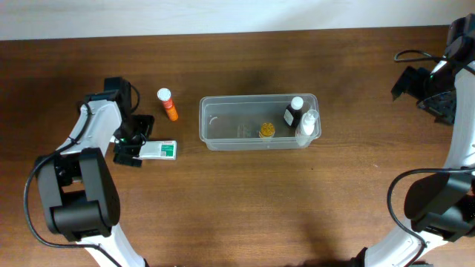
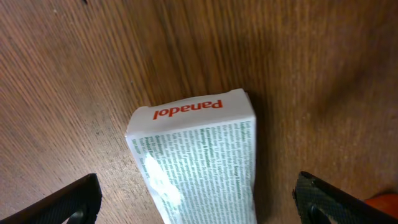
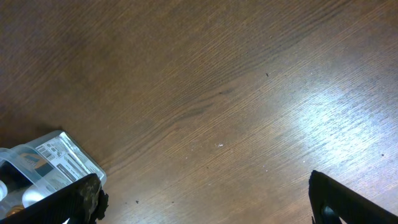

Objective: Pack container
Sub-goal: 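Lower the left gripper over the Panadol box and close on it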

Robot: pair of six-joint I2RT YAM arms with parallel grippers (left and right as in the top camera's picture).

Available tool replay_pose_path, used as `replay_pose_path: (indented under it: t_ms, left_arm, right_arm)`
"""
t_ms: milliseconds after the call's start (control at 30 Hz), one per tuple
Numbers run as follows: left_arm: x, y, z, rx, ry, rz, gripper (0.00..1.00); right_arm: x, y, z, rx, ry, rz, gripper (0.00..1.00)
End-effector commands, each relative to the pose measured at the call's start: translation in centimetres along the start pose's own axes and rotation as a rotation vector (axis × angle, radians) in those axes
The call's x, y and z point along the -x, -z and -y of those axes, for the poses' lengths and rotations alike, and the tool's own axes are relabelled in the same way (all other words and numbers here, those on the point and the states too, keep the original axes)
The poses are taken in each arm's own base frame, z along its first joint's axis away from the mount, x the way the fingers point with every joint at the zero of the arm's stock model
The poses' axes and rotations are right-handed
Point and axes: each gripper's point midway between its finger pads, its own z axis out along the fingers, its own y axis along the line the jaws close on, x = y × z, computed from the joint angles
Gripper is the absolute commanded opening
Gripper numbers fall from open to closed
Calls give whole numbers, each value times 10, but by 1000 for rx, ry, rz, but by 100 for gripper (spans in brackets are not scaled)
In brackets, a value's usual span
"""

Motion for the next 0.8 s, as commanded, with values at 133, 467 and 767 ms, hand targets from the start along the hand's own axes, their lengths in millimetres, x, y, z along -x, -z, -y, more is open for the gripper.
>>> replay_pose_path:
  t_ms: [133,467,767]
  left_arm:
    - [2,-12,-11,40,-12,14,99]
    - [1,-24,-16,40,-13,14,99]
    - [2,-24,-16,42,-13,21,99]
  right_arm:
    - [1,3,1,4,-4,9,98]
    - [1,3,1,4,-4,9,98]
    - [1,3,1,4,-5,9,98]
